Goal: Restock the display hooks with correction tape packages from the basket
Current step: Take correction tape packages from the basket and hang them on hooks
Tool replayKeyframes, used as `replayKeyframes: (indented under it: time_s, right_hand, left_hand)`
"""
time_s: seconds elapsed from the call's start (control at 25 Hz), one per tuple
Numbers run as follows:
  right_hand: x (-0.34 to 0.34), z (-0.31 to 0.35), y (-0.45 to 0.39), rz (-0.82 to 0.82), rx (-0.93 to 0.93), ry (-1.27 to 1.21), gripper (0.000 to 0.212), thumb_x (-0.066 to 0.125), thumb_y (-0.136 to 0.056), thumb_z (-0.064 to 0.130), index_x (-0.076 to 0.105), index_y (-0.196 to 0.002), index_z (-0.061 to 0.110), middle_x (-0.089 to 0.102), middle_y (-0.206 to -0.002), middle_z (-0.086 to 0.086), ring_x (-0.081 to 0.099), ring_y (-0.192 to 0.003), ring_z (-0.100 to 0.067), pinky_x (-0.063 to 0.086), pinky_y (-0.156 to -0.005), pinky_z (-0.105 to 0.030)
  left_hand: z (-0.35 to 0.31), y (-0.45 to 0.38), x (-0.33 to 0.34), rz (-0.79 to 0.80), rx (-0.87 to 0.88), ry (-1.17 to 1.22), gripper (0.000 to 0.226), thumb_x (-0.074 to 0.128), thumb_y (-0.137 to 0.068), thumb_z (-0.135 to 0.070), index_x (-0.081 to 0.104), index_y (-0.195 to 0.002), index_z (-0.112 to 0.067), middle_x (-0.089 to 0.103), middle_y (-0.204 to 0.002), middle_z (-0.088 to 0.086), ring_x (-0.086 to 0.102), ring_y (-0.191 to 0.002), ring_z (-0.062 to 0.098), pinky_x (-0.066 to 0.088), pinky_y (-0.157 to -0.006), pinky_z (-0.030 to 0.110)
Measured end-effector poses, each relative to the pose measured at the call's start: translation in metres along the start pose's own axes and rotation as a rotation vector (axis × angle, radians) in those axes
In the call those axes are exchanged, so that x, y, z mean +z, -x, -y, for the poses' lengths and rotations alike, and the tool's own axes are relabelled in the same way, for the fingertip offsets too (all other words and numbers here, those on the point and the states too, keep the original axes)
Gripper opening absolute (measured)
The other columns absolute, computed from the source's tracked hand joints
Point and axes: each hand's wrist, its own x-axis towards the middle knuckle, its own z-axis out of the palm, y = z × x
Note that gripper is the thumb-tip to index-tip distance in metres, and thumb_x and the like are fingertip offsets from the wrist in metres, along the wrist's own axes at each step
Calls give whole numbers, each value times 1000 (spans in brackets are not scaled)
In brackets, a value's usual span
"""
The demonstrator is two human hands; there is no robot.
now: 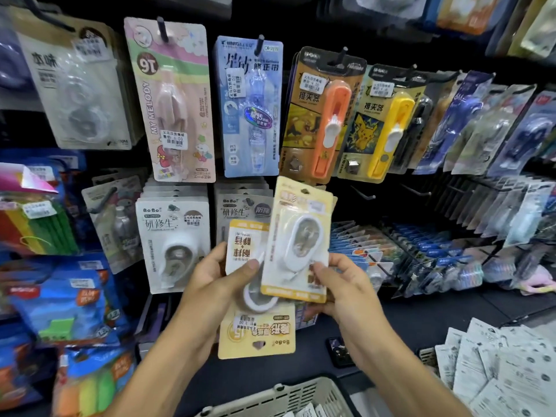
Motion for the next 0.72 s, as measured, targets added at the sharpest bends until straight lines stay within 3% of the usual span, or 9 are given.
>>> replayKeyframes:
  time_s: [0.16, 0.28, 0.4, 0.48, 0.56, 0.64, 0.72]
  right_hand:
    - [-23, 9, -8, -173, -28, 128, 13, 54, -101, 12, 66, -100, 18, 68, -68, -5, 51, -38, -16, 36, -35, -22]
    - [-34, 12, -8, -298, -134, 225, 20, 57, -95, 12, 71, -98, 27, 66, -61, 7, 45, -37, -6, 36, -38, -20]
    - [-35, 11, -4, -394, -250, 256, 30, 59, -91, 16, 60, -103, 44, 74, -78, 10, 57, -52, -2, 45, -53, -27]
    - [-32, 8, -5, -397, -301, 257, 27, 60, -93, 17, 61, -98, 43, 75, -92, 8, 66, -72, -7, 50, -65, -34]
    - [-30, 5, -5, -392, -340, 312, 23, 61, -97, 19, 67, -97, 41, 72, -107, 13, 67, -89, -1, 52, -77, -33]
    - [-28, 4, -6, -360, -321, 342, 26, 61, -99, 18, 70, -104, 41, 70, -115, 13, 67, -81, 2, 55, -75, -30]
    - [-27, 5, -7, -270, -184, 285, 40, 59, -99, 9, 64, -120, 43, 65, -124, 4, 69, -71, -5, 59, -66, -31]
  left_hand:
    - [-6, -2, -2, -122, 36, -31, 24, 62, -95, -3, 71, -110, -19, 80, -102, 2, 78, -85, 19, 60, -58, 24]
    - [-10, -4, -3, -197, 55, 11, 26, 58, -98, -1, 68, -118, -15, 80, -105, 3, 78, -89, 20, 61, -58, 28]
    - [-14, -4, -3, -240, 50, 42, 28, 54, -100, 0, 66, -121, -14, 80, -106, 4, 78, -89, 22, 62, -59, 31]
    - [-15, -4, -2, -265, 44, 14, 28, 51, -103, -1, 67, -119, -17, 80, -104, 1, 78, -88, 19, 62, -58, 30]
    - [-14, -7, -2, -292, 43, 5, 28, 49, -104, -2, 67, -116, -19, 80, -102, -2, 78, -85, 16, 62, -57, 29]
    - [-14, -9, -1, -307, 56, -14, 27, 49, -105, -3, 68, -113, -21, 80, -102, -4, 78, -87, 14, 63, -60, 29]
    - [-14, -11, 0, -307, 68, -20, 27, 49, -105, -2, 67, -111, -22, 80, -102, -5, 78, -87, 14, 63, -60, 28]
